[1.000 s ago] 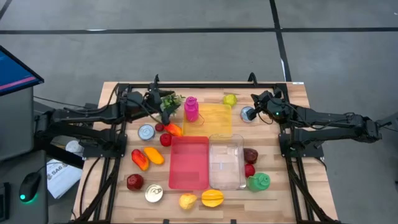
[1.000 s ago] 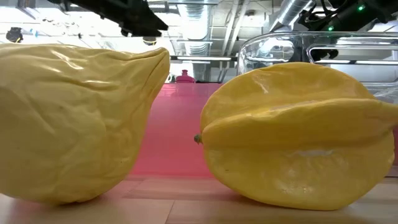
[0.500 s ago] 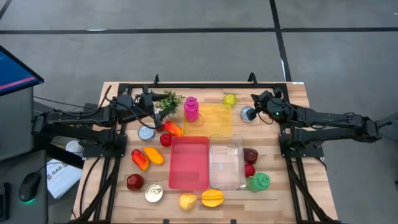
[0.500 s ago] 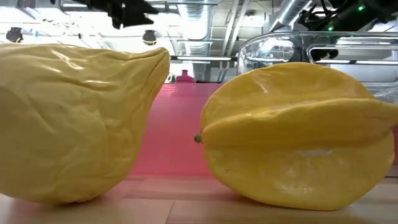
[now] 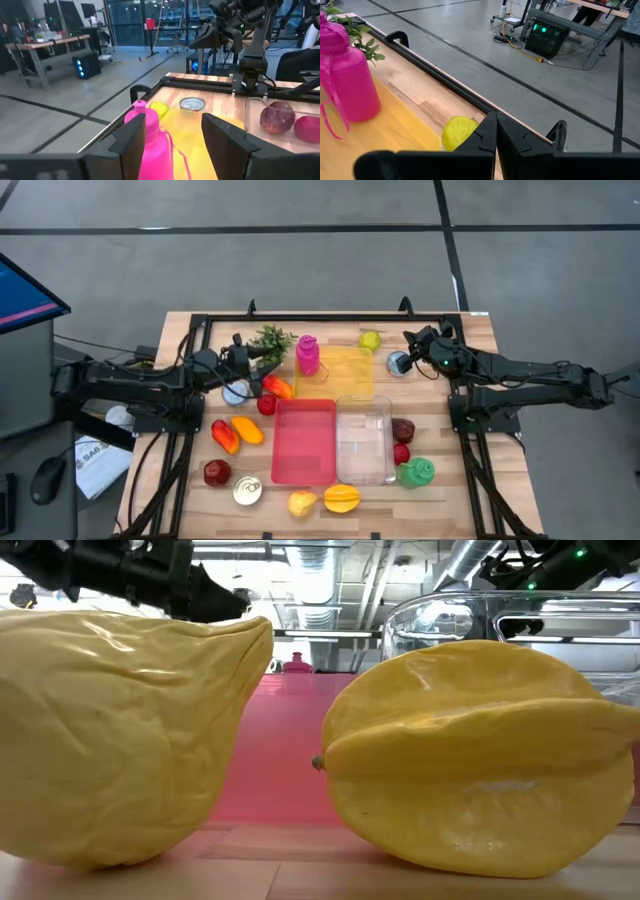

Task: Pick & Place Food Item
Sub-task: Put the green apple into the transparent bin

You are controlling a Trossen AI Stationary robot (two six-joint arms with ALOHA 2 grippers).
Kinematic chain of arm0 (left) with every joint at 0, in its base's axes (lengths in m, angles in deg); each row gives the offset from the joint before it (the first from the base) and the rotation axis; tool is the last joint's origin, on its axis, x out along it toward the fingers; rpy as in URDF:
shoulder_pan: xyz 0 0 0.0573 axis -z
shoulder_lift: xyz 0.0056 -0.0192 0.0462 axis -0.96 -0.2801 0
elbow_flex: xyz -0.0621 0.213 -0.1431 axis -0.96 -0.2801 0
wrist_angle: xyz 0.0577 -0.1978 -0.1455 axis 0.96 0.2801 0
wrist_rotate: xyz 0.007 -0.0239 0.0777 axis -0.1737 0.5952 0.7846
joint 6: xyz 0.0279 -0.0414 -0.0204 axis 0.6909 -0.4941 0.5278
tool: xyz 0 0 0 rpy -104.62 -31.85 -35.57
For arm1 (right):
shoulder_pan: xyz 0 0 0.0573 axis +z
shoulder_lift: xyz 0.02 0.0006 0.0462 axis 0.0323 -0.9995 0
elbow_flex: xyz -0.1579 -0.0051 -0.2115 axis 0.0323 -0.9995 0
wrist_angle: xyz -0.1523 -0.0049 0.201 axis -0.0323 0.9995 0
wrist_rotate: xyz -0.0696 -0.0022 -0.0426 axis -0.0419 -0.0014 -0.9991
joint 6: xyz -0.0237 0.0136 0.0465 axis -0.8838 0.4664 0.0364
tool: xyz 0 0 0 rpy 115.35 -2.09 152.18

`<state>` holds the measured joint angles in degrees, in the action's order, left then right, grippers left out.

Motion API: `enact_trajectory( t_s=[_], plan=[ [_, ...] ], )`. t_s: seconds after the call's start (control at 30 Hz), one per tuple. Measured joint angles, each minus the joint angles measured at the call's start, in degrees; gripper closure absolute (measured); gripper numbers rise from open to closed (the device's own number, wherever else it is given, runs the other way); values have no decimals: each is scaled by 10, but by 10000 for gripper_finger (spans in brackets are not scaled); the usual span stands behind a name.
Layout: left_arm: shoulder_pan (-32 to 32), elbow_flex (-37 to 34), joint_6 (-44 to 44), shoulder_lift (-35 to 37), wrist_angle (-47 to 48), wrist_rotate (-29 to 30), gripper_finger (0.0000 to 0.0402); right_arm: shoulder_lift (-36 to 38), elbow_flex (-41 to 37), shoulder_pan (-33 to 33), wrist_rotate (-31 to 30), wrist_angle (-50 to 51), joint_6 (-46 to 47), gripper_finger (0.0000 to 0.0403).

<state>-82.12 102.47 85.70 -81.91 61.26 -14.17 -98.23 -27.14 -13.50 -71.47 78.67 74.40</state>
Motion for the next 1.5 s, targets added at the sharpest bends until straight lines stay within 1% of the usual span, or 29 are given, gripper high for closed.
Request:
enact_trajectory(
  t_s=[0.13, 0.33, 0.43, 0.57, 0.67, 0.77, 0.9, 1.33, 1.43, 1.5],
  plan=[
    [0, -30, 4, 0, -33, 0, 240, 0, 0, 0, 0, 0, 0, 403],
    [0, -45, 4, 0, -28, 0, 256, 0, 0, 0, 0, 0, 0, 403],
    [0, -66, 5, 0, -35, -15, 263, 0, 0, 0, 0, 0, 0, 403],
    [0, -98, 6, 0, -72, -36, 272, 0, 0, 0, 0, -1, 0, 403],
    [0, -125, 10, 0, -127, -44, 279, 0, 0, 0, 0, -1, 0, 403],
    [0, -154, 30, 0, -179, -44, 286, 0, 0, 0, 0, -2, 0, 403],
    [0, -176, 40, 0, -221, -44, 294, 0, 0, 0, 0, -2, 0, 403],
    [0, -183, 41, 0, -225, -44, 302, 0, 0, 0, 0, -6, 3, 403],
    [0, -183, 41, 0, -225, -43, 302, -2, 0, -3, 5, -39, 14, 403],
    [0, -183, 41, 0, -225, -43, 302, -4, 0, -7, 20, -68, 22, 403]
  ],
)
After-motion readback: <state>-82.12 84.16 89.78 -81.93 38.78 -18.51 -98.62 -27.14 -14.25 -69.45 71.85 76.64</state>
